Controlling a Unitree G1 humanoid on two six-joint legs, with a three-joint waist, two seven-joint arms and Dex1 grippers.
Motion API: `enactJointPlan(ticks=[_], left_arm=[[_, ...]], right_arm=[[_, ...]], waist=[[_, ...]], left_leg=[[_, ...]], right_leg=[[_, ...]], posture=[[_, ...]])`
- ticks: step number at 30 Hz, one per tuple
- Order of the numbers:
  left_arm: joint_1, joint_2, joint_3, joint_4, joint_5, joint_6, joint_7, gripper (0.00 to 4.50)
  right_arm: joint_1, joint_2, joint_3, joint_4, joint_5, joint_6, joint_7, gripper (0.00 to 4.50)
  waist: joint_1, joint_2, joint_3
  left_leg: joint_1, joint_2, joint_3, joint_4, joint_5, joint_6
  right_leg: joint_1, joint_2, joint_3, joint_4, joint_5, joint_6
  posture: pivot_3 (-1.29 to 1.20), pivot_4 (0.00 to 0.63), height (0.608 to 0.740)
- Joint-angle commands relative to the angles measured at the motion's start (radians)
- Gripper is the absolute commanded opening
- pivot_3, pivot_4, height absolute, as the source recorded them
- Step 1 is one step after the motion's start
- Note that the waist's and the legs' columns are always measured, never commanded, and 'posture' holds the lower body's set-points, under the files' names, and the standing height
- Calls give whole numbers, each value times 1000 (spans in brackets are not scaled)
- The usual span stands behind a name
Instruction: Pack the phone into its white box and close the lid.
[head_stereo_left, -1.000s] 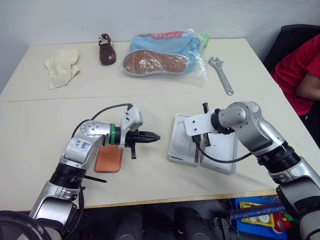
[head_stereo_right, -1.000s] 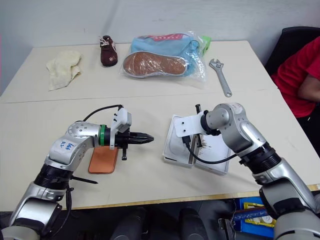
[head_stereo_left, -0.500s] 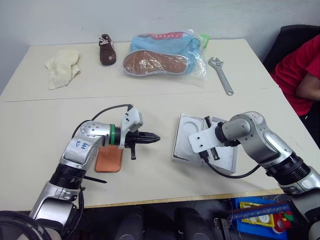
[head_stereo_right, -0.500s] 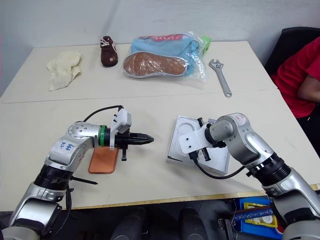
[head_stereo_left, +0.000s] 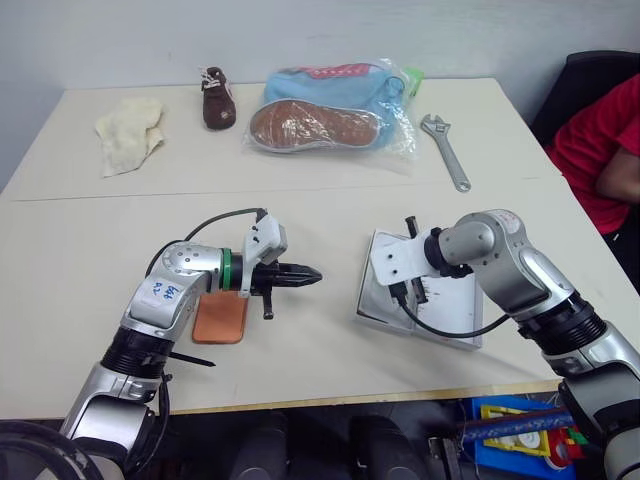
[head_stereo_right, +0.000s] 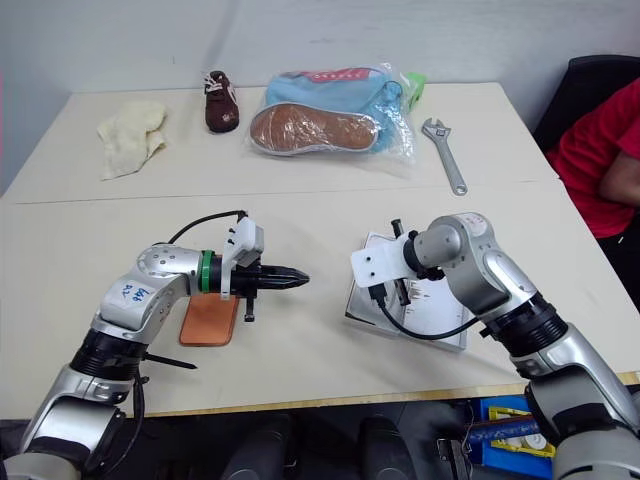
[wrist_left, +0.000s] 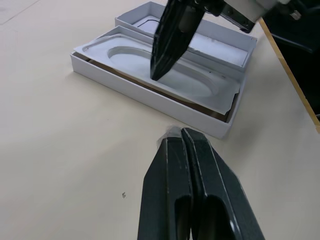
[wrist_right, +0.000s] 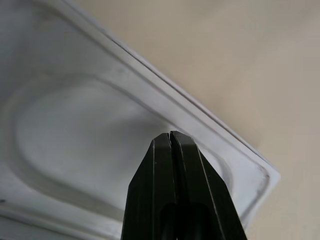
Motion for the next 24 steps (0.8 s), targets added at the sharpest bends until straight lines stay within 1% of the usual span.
enactJointPlan(ticks=[1,5,9,12,14,17,20,24], left_arm=[[-8,-5,17,-28,-7,-6,-4,25],[-10,-9,13,-32,-8,-1,-4,25],[-10,-7,13,-36,-7,3,-6,25],[-11,-6,13,-37,-8,5,-7,25],[-12,-7,13,-36,-8,6,-7,25],[-15,-13,9,-38,-8,4,-8,25],[-13,-16,9,-45,-15,5,-14,25],[-9,-13,12,-52,-20,12,-23,25]], right_arm=[[-5,39,-20,38,5,-12,-49,0],[36,73,-2,56,2,-10,-61,0],[105,83,13,1,16,-2,-44,0],[128,88,10,-25,14,-2,-45,0],[139,97,3,-40,31,-12,-46,0],[168,129,-10,-104,101,-27,-28,0],[190,135,-18,-123,115,-55,-33,0],[216,132,-20,-132,125,-69,-44,0]], waist=[[-1,0,0],[-5,0,0],[-5,0,0],[-9,-1,-1],[-14,-1,-1],[-26,-2,-1],[-31,-1,-1],[-26,-1,-1]], left_leg=[[0,0,0,0,0,0],[0,0,0,0,0,0],[2,1,1,0,0,0],[2,1,1,0,0,0],[3,1,1,0,0,0],[3,1,1,0,0,-1],[3,2,1,0,0,-1],[3,3,1,0,0,-1]], right_leg=[[0,0,0,0,0,0],[0,0,0,0,0,0],[1,1,-1,1,0,0],[1,1,-1,2,0,0],[1,1,0,3,0,0],[1,1,0,3,0,0],[1,2,0,4,0,0],[1,2,0,4,0,0]], posture=[[0,150,740],[0,150,740],[0,150,740],[0,150,740],[0,150,740],[0,150,740],[0,150,740],[0,150,740]])
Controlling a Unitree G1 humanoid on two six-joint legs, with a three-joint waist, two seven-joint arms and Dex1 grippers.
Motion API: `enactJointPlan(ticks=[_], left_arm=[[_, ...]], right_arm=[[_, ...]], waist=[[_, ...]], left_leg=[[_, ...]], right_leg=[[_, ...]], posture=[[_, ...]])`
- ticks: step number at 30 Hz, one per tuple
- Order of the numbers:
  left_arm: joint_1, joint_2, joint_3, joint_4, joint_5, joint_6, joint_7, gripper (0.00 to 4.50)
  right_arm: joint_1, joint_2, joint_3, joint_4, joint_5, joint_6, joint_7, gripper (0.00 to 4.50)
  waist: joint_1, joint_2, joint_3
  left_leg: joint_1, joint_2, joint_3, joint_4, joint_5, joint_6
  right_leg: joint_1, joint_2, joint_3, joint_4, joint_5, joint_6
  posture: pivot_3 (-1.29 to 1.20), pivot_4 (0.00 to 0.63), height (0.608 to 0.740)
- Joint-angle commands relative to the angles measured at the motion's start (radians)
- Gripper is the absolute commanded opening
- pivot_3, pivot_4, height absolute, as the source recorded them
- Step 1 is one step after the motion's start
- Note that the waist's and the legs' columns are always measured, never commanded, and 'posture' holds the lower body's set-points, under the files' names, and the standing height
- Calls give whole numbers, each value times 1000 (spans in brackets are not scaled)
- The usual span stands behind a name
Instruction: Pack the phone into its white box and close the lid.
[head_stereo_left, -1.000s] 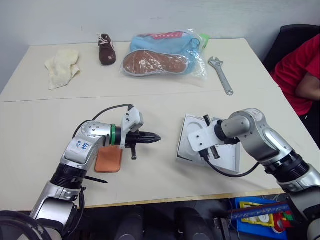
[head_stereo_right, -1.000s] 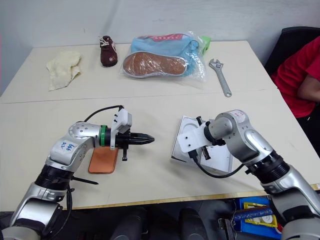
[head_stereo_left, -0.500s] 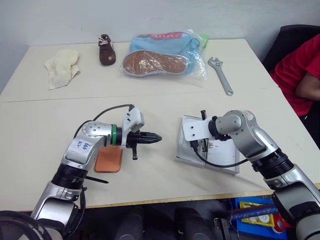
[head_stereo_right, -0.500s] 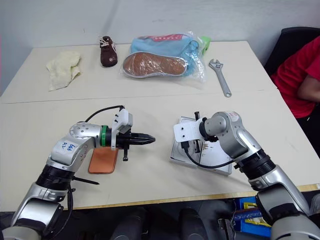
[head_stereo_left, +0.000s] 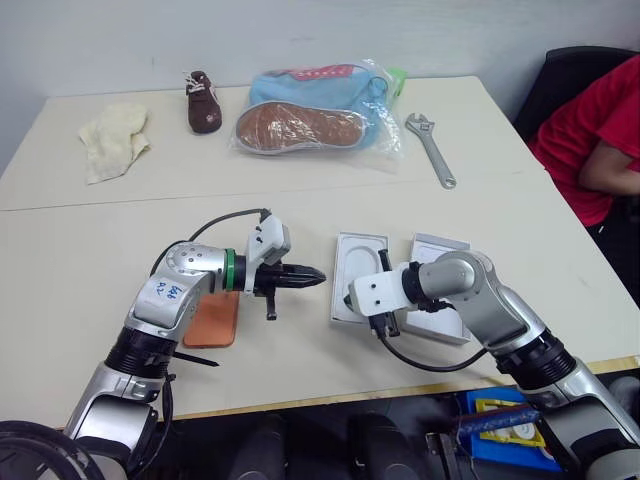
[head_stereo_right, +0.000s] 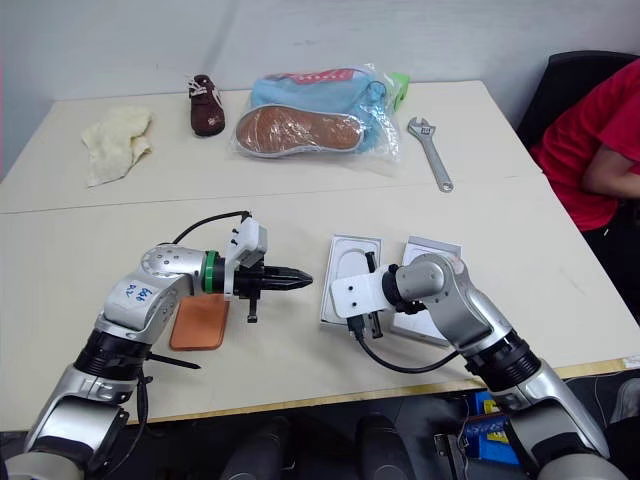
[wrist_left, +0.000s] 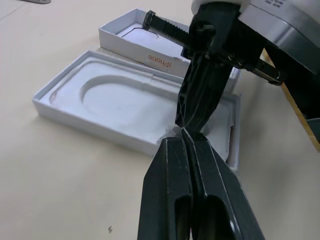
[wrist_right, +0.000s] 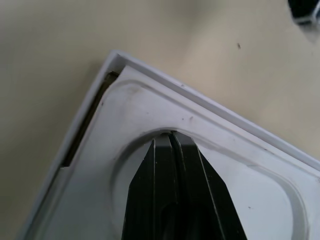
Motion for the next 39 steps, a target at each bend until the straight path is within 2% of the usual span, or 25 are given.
enactJointPlan(ticks=[1,6,9,10,13,17,21,24,27,30,35,39], left_arm=[[-4,5,15,-48,-14,4,-11,25],[23,48,35,-76,-29,64,-14,25],[63,110,103,-127,-115,188,-35,25],[77,133,144,-142,-165,251,-38,199],[122,223,267,-171,-305,437,-53,896],[201,368,420,-114,-419,605,-91,2235],[264,475,501,-30,-457,682,-130,3505],[345,577,512,73,-395,650,-161,4468],[361,632,485,163,-355,657,-142,4468],[357,649,438,185,-326,680,-119,4468],[316,604,382,186,-299,764,-13,4468],[270,519,342,145,-284,849,106,4468]], right_arm=[[20,-11,12,-17,-2,-34,-10,0],[44,-19,-68,-32,30,-40,-82,0],[72,-37,-159,-82,114,-17,-93,0],[87,-45,-199,-111,164,13,-82,0],[135,-86,-319,-201,315,112,-45,0],[195,-158,-422,-295,473,232,0,0],[203,-187,-412,-321,507,253,-1,0],[169,-164,-340,-307,485,220,-1,0],[100,-110,-241,-255,432,169,-13,0],[32,-50,-144,-194,376,121,-19,0],[-65,60,-5,-71,285,53,-26,0],[-142,166,97,69,197,-9,-47,0]], waist=[[0,0,0],[0,0,0],[-1,1,0],[0,1,1],[0,1,1],[0,1,1],[0,2,1],[-5,2,1],[-3,3,2],[-2,3,2],[0,3,2],[3,6,1]], left_leg=[[0,0,0,0,0,0],[0,0,0,0,0,0],[-1,0,0,-1,0,0],[-1,0,0,-1,0,0],[-2,0,-2,-1,-1,1],[-1,1,-3,-2,-3,4],[0,2,-3,-3,-4,4],[0,2,-3,-4,-4,4],[0,2,-3,-7,-4,4],[0,2,-3,-8,-4,4],[-1,2,-3,-9,-4,4],[0,1,-3,-8,-3,3]], right_leg=[[0,0,0,0,0,0],[0,-1,2,-1,0,0],[0,-1,3,-1,0,0],[0,-1,3,-2,0,0],[0,-1,2,-2,0,0],[1,-2,2,-4,-1,-1],[1,-2,2,-4,-1,-3],[0,-3,2,-4,-1,-4],[-2,-3,2,-5,-2,-5],[-2,-3,2,-5,-2,-6],[-3,-3,1,-5,-2,-6],[-2,-3,1,-4,-2,-6]], posture=[[0,150,740],[0,150,740],[0,150,740],[0,150,740],[0,150,740],[0,150,740],[0,150,740],[0,150,740],[0,150,740],[0,150,740],[0,150,740],[0,150,740]])
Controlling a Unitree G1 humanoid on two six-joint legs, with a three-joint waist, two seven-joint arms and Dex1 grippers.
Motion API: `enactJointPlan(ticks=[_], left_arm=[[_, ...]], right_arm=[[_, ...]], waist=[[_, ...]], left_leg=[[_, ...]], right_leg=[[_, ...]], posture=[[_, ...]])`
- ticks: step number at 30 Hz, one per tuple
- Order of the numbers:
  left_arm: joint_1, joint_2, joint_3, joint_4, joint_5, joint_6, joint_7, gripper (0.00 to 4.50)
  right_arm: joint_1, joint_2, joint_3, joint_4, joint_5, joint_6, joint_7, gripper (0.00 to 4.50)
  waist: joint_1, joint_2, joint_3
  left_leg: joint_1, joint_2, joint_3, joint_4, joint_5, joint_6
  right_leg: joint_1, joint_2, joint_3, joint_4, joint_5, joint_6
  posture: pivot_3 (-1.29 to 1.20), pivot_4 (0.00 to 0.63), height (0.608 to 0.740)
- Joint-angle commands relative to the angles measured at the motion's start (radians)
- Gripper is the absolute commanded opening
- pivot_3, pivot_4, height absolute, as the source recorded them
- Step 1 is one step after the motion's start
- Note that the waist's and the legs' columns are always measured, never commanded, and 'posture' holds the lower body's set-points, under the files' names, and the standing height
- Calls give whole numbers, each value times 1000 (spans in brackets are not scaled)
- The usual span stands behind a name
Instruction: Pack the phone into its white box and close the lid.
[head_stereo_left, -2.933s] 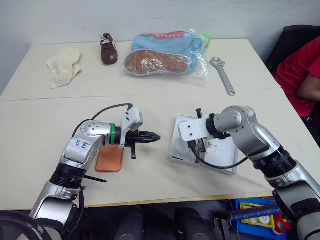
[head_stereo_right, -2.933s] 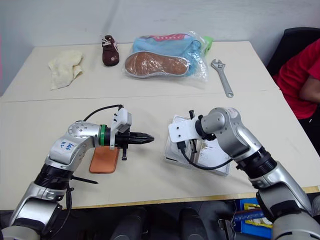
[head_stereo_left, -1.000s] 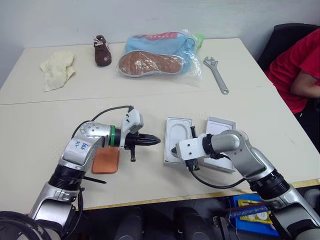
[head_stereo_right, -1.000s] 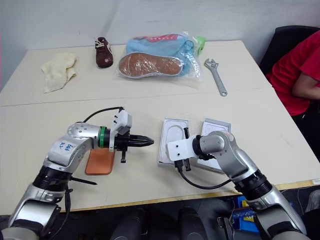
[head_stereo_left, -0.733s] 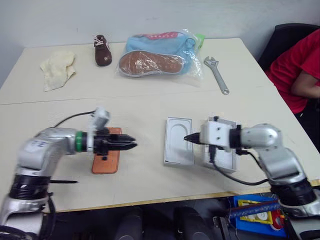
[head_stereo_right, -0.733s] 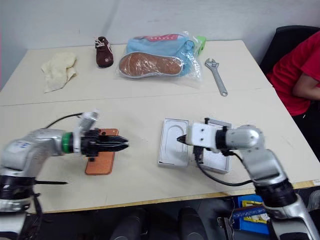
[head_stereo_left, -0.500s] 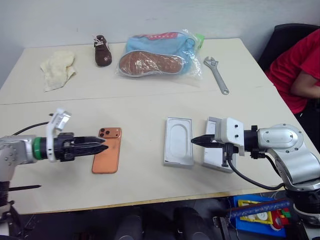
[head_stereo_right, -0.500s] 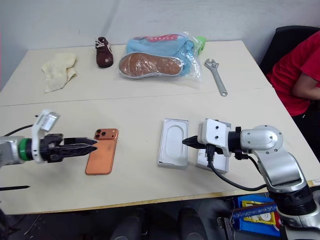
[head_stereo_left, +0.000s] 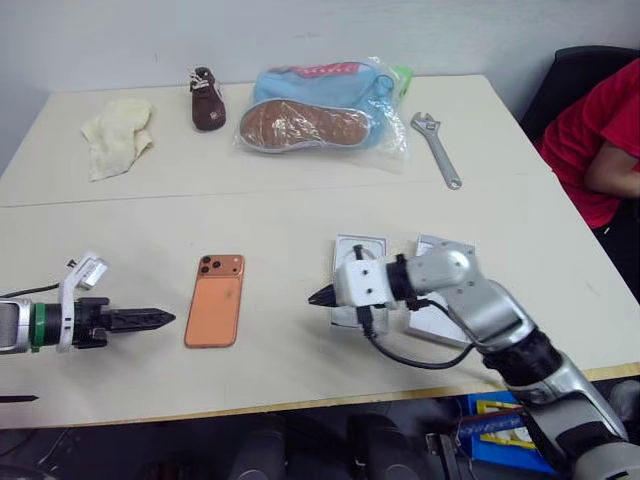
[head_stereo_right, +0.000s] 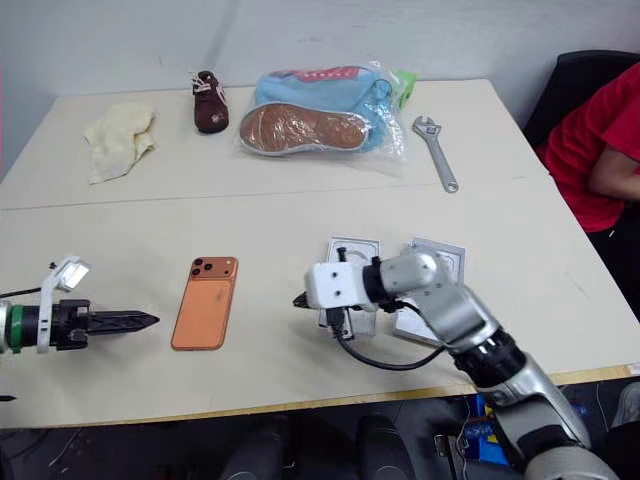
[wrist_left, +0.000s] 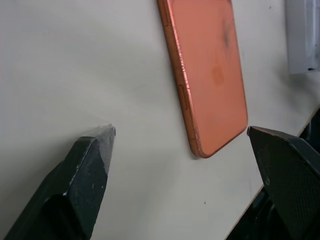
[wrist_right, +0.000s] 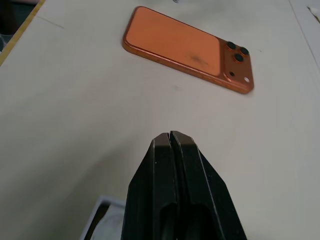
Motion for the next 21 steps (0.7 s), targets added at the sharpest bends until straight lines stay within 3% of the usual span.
enactJointPlan(ticks=[1,6,9,13,16,21], left_arm=[[-24,-71,-43,-42,18,66,96,4468],[-68,-177,-96,-83,38,155,204,4468],[-70,-219,-150,-103,66,151,241,4468],[-100,-284,-189,-102,91,156,282,4468],[-146,-373,-155,-78,87,224,325,4468],[-177,-453,-155,-126,107,265,393,4468]], right_arm=[[-55,76,57,80,-54,-51,-25,0],[-109,171,125,212,-124,-96,-42,0],[-140,213,153,280,-161,-108,-46,0],[-173,251,175,365,-212,-132,-61,0],[-195,272,186,424,-248,-146,-73,0],[-213,299,181,494,-285,-165,-88,0]], waist=[[3,3,-1],[24,9,-5],[29,20,-12],[32,28,-17],[39,35,-22],[41,34,-25]], left_leg=[[1,0,0,0,1,0],[4,-2,-1,1,3,-1],[5,-5,-1,3,3,1],[19,-8,-1,-1,2,2],[21,-9,-2,-1,2,2],[31,-11,-3,-5,1,1]], right_leg=[[0,0,0,1,0,0],[1,-1,0,6,0,0],[1,-2,-1,7,0,0],[10,-4,0,6,0,0],[15,-5,0,4,0,1],[24,-5,1,1,-1,2]], posture=[[0,150,740],[0,150,740],[0,150,740],[0,150,740],[0,150,740],[0,150,740]])
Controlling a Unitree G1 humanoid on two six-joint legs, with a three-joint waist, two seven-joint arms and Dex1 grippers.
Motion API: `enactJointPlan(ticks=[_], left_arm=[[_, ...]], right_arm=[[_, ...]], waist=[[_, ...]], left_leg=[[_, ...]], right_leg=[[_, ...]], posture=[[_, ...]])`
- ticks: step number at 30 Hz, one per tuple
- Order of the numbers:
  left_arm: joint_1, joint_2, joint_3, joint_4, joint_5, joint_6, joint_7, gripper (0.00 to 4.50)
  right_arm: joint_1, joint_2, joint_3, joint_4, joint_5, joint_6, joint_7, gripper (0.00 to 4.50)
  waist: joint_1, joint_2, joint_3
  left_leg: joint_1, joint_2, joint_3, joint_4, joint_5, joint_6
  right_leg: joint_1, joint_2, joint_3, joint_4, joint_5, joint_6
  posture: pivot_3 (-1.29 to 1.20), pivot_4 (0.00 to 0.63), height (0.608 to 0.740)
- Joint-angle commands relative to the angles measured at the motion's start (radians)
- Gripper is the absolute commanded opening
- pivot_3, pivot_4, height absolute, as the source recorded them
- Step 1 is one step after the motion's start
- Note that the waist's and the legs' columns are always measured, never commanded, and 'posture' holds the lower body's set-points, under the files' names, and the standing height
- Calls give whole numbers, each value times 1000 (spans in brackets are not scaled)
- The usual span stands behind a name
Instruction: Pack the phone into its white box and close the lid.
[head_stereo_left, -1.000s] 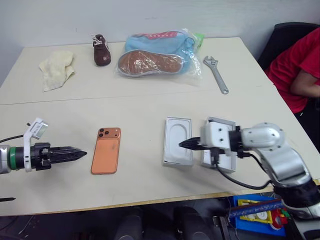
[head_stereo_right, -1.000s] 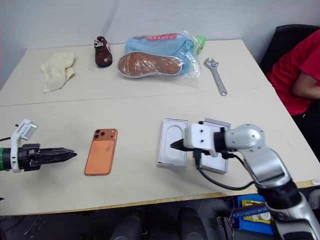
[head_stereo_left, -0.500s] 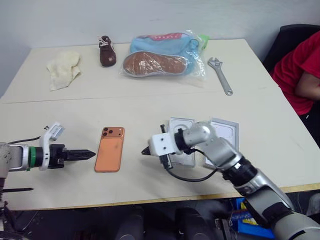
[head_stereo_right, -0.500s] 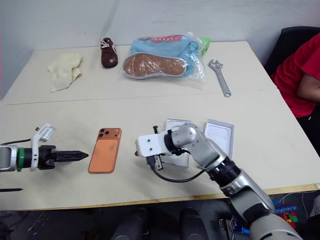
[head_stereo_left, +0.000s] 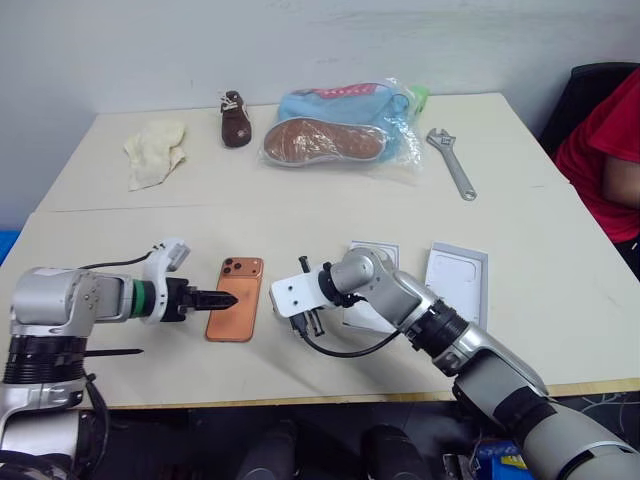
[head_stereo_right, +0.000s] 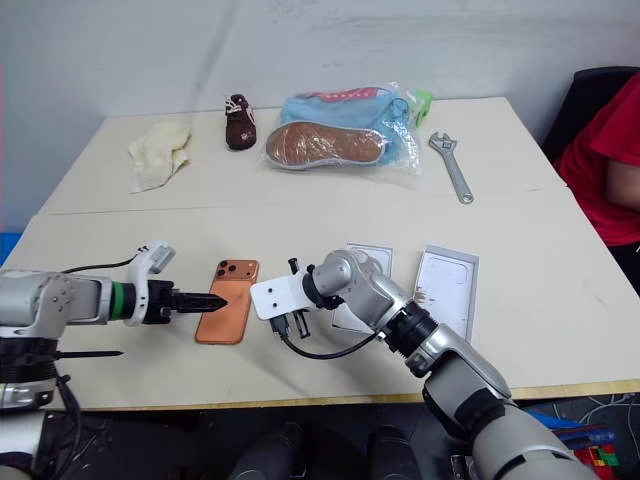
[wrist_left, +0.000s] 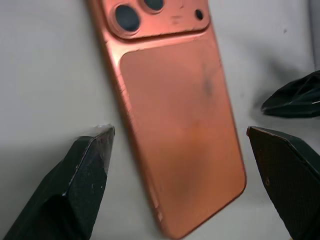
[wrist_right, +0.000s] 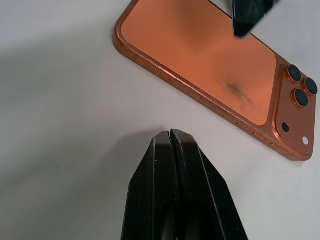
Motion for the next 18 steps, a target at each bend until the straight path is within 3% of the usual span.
enactJointPlan(ticks=[1,8,18], left_arm=[[35,-92,-77,17,-4,91,47,4468],[69,-109,-94,-2,-65,122,49,4468],[43,-124,-37,143,-367,122,131,4468]], right_arm=[[-27,19,0,23,-20,-22,-13,0],[-25,55,-16,71,-24,-12,-23,0],[-9,75,-50,51,17,40,-10,0]], waist=[[0,0,-1],[-15,-1,-2],[-20,-2,-3]], left_leg=[[1,0,0,-1,0,0],[5,0,0,-3,-1,-2],[7,1,-2,-4,-3,-4]], right_leg=[[0,0,0,0,0,0],[5,0,0,-2,0,1],[9,0,-1,-9,0,2]], posture=[[0,150,740],[0,150,740],[0,150,740]])
